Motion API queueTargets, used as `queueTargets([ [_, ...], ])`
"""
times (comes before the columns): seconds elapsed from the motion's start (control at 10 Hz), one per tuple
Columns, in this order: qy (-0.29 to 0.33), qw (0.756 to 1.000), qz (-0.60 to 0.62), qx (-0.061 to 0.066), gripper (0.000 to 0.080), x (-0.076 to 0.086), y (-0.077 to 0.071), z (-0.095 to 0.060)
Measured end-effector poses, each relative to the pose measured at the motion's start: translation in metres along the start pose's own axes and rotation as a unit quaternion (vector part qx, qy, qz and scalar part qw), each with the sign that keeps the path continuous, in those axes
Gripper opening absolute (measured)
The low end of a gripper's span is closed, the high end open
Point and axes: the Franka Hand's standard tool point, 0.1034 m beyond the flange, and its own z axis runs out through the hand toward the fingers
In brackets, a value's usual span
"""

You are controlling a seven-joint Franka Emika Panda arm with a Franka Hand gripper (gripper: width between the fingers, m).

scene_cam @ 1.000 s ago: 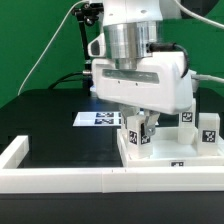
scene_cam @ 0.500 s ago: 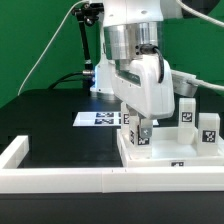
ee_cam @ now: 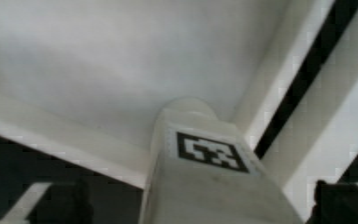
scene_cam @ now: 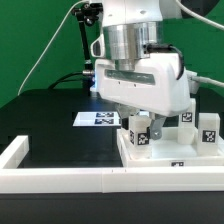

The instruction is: Assemble square table

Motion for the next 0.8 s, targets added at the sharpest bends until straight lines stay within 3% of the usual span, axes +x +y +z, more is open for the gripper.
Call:
queueTargets([
  [0.2, -0.001, 0.993, -0.115, -0.002, 0.0644, -0.0036, -0.0013, 0.0011],
  [0.4, -0.002, 0.963, -0.271, -0.016, 0.0649, -0.0075, -0.0027, 0.0009],
  [0.5, -0.007, 0.954, -0.298, -0.019, 0.0649, -0.0078, -0.0028, -0.0002],
  [0.7, -0.019, 0.915, -0.401, -0.031, 0.0649, -0.0097, -0.0023, -0.0002],
  [0.8, -0.018, 0.904, -0.425, -0.029, 0.0649, -0.0099, -0.0025, -0.0004],
])
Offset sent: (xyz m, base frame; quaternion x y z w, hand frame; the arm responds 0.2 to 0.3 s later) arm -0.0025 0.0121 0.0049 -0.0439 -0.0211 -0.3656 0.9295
